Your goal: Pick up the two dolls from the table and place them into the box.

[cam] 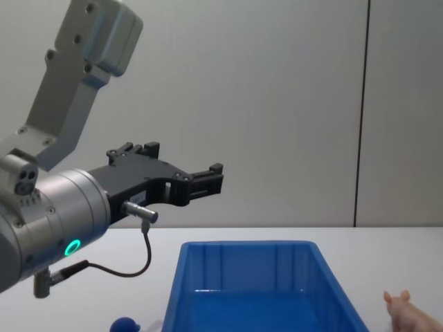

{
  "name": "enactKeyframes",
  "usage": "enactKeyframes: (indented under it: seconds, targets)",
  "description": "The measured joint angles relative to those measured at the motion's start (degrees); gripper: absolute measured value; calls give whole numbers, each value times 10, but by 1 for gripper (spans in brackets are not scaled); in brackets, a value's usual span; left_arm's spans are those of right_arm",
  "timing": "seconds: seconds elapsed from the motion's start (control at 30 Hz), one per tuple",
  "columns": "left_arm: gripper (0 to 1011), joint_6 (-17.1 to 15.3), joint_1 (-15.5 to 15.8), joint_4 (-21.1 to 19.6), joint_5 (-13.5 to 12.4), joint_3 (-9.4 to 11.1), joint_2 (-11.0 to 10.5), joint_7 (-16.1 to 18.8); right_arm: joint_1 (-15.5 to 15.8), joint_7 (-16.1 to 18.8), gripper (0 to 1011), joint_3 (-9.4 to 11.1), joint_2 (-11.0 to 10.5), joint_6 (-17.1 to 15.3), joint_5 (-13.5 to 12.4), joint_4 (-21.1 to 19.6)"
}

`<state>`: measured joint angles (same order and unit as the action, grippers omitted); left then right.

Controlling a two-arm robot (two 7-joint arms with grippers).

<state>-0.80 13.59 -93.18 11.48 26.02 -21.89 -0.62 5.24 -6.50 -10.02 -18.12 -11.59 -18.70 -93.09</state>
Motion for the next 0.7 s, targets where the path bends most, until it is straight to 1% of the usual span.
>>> enactKeyframes:
  seconds: [0.1, 0.13, 0.2, 0.4, 0.6, 0.7]
  targets:
    - [1001, 0, 0, 0, 0, 0, 0, 0, 0, 1, 361, 0, 0, 3, 4, 0]
    - [1001, 0, 0, 0, 0, 0, 0, 0, 0, 2, 307, 0, 1, 5, 6, -2]
    - [1001, 0, 0, 0, 0, 0, 0, 0, 0, 4, 290, 0, 1, 8, 8, -4]
    - [1001, 0, 0, 0, 0, 0, 0, 0, 1, 11, 286, 1, 1, 20, 18, -14]
    - [1001, 0, 0, 0, 0, 0, 0, 0, -2, 31, 286, 0, 2, 38, 27, -29]
    - [1001, 0, 0, 0, 0, 0, 0, 0, -6, 47, 284, -1, 3, 47, 31, -35]
